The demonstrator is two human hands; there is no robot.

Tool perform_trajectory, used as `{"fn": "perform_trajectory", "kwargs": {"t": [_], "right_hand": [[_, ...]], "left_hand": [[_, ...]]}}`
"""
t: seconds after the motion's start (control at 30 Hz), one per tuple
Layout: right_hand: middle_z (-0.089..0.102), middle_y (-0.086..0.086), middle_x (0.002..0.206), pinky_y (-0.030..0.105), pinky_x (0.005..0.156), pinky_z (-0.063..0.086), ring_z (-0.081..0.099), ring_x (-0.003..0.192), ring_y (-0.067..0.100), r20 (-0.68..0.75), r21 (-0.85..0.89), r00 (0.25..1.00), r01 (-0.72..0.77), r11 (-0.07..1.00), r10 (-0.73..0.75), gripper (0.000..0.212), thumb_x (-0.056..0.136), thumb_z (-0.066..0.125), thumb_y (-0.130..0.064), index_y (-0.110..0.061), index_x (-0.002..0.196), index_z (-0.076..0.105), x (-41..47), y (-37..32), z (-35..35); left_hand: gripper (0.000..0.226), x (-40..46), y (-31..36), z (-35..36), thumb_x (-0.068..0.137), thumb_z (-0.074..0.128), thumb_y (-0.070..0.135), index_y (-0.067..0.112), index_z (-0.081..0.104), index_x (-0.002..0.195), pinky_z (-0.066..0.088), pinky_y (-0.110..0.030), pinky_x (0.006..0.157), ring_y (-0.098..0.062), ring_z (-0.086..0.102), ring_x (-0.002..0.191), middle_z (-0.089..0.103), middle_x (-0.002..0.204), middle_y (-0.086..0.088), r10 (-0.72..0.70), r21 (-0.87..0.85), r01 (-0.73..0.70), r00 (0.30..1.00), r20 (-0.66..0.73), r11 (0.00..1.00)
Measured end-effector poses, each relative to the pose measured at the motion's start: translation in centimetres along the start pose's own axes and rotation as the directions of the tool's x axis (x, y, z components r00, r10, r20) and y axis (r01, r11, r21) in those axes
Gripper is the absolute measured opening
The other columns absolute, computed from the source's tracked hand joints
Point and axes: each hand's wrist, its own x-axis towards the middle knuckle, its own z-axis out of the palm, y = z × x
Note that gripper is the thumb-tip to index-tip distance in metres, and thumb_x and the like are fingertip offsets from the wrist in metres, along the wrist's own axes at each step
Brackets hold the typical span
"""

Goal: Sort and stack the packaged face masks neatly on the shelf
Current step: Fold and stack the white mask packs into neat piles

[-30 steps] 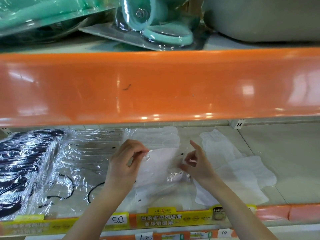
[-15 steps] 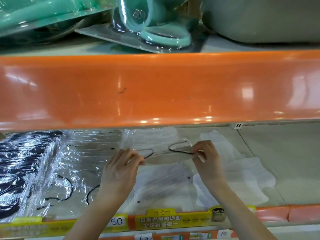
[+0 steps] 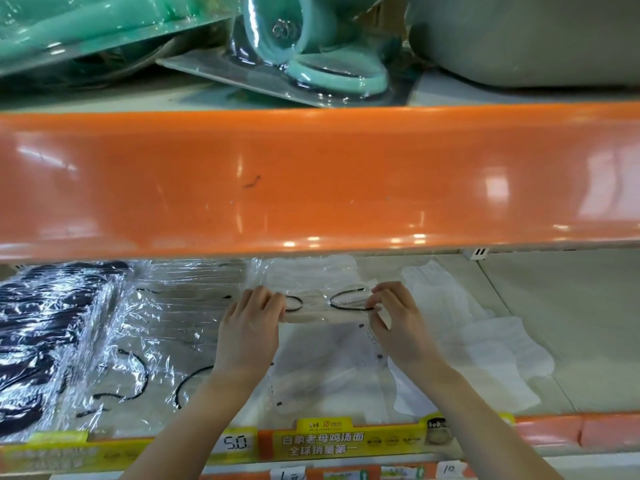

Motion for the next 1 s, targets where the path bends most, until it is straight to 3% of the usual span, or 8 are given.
{"fn": "perform_trajectory", "kwargs": {"t": [0.13, 0.3, 0.43, 0.53, 0.6, 0.7, 0.9, 1.0], "right_hand": [[0.058, 0.006, 0.101, 0.038, 0.075, 0.051, 0.059, 0.090, 0.028, 0.007, -0.054, 1.000, 0.007, 0.999, -0.006, 0.009, 0.077, 0.064, -0.006, -0.010, 0.086, 0.066, 0.2, -0.4, 0.0], [0.062, -0.005, 0.094, 0.032, 0.080, 0.042, 0.053, 0.092, 0.015, -0.009, -0.245, 0.991, 0.125, 0.961, -0.132, 0.009, 0.081, 0.058, -0.020, -0.019, 0.083, 0.066, -0.3, -2.1, -0.3], [0.063, -0.007, 0.088, 0.022, 0.072, 0.037, 0.056, 0.082, 0.014, 0.023, -0.186, 0.982, 0.187, 0.965, -0.186, 0.014, 0.084, 0.050, -0.017, -0.017, 0.086, 0.064, -0.5, -4.3, 0.1], [0.066, -0.004, 0.088, 0.020, 0.068, 0.041, 0.057, 0.080, 0.014, -0.003, -0.132, 0.980, 0.198, 0.971, -0.200, 0.018, 0.085, 0.048, -0.013, -0.013, 0.088, 0.066, -0.6, -6.2, 0.9], [0.067, -0.003, 0.091, 0.025, 0.068, 0.048, 0.060, 0.082, 0.015, 0.006, -0.100, 0.967, 0.253, 0.962, -0.254, 0.021, 0.084, 0.048, -0.008, -0.012, 0.092, 0.067, -0.6, -7.4, 1.7], [0.068, -0.002, 0.095, 0.027, 0.073, 0.049, 0.059, 0.087, 0.015, 0.008, -0.038, 0.938, 0.346, 0.938, -0.346, 0.027, 0.080, 0.049, -0.003, -0.011, 0.096, 0.069, -0.6, -9.5, 3.3], [0.068, -0.004, 0.107, 0.026, 0.089, 0.046, 0.060, 0.098, 0.014, 0.072, 0.008, 0.894, 0.443, 0.897, -0.442, 0.047, 0.061, 0.069, 0.009, -0.015, 0.101, 0.072, -0.9, -13.3, 6.4], [0.067, -0.007, 0.111, 0.028, 0.092, 0.045, 0.059, 0.103, 0.013, 0.127, 0.027, 0.874, 0.469, 0.883, -0.469, 0.052, 0.058, 0.077, 0.007, -0.018, 0.103, 0.072, -1.3, -14.7, 7.6]], "left_hand": [[0.035, 0.8, 0.2, 0.1, 0.056, 0.076, -0.016, 0.010, 0.056, 0.068, 0.030, -0.023, 0.049, -0.020, 0.051, 0.059, 0.049, 0.070, -0.001, -0.014, -0.022, 0.014, 1.000, -0.008, 1.000], [0.036, 0.3, 0.5, -0.4, 0.054, 0.074, -0.019, 0.008, 0.057, 0.071, 0.030, -0.025, 0.046, -0.024, 0.052, 0.064, 0.051, 0.075, -0.004, -0.007, -0.063, 0.004, 0.998, -0.056, 0.998], [0.041, 0.3, -0.1, -1.6, 0.066, 0.070, -0.012, 0.017, 0.054, 0.090, 0.039, -0.027, 0.045, -0.024, 0.050, 0.080, 0.057, 0.083, -0.007, 0.016, -0.075, -0.026, 0.991, -0.131, 0.997], [0.016, 0.0, -1.9, -2.7, 0.080, 0.056, 0.004, 0.010, 0.066, 0.091, 0.050, -0.036, 0.049, -0.027, 0.054, 0.083, 0.056, 0.091, -0.006, 0.057, -0.008, -0.060, 0.981, -0.187, 0.998], [0.017, -0.6, -4.0, -3.5, 0.080, 0.056, 0.006, 0.007, 0.069, 0.092, 0.051, -0.038, 0.055, -0.029, 0.055, 0.082, 0.054, 0.096, -0.002, 0.095, 0.048, -0.087, 0.973, -0.213, 0.995], [0.025, -2.1, -7.5, -5.0, 0.072, 0.066, -0.006, 0.007, 0.070, 0.094, 0.051, -0.040, 0.061, -0.028, 0.056, 0.083, 0.062, 0.094, -0.005, 0.151, 0.124, -0.127, 0.966, -0.210, 0.984], [0.035, -5.6, -12.4, -8.5, 0.072, 0.052, -0.010, 0.006, 0.073, 0.094, 0.050, -0.040, 0.075, -0.029, 0.062, 0.089, 0.069, 0.097, -0.008, 0.223, 0.224, -0.191, 0.967, -0.124, 0.956], [0.036, -7.2, -14.1, -9.4, 0.072, 0.051, -0.009, 0.006, 0.074, 0.095, 0.052, -0.042, 0.074, -0.030, 0.064, 0.089, 0.069, 0.098, -0.009, 0.203, 0.235, -0.177, 0.975, -0.090, 0.956]]}}
